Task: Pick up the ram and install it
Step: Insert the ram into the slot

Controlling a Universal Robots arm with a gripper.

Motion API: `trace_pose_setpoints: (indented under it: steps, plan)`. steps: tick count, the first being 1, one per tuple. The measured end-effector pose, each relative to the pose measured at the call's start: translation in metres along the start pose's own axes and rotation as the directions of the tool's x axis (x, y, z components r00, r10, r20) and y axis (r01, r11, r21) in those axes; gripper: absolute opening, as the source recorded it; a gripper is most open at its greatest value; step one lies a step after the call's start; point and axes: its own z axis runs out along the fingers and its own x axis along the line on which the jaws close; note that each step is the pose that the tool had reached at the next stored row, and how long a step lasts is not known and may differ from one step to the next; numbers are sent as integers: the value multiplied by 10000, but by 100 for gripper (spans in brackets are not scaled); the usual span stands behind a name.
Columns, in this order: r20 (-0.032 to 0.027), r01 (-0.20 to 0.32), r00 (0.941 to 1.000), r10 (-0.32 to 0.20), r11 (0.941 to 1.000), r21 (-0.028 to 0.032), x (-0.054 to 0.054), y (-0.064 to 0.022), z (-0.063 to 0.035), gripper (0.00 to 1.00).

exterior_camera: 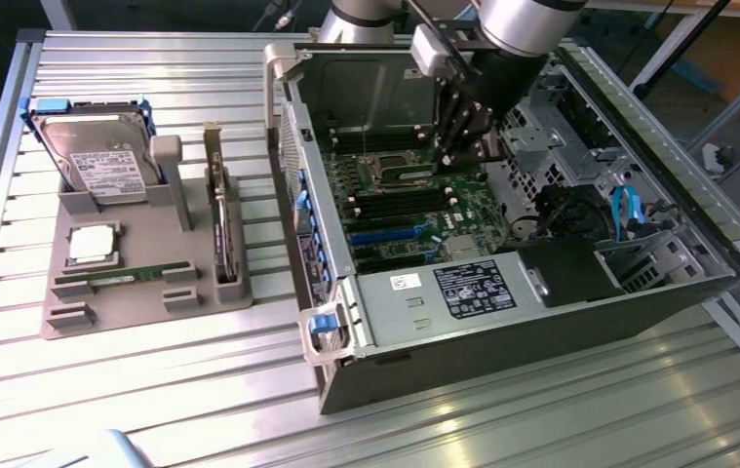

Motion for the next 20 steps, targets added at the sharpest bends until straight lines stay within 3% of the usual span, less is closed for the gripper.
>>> trace_pose_setpoints:
  steps: [5,20]
  plan:
    - [24,-409,9992,409,9992,13,-58,-11,149,13]
    - [25,-423,9991,423,9991,15,-67,17,426,13]
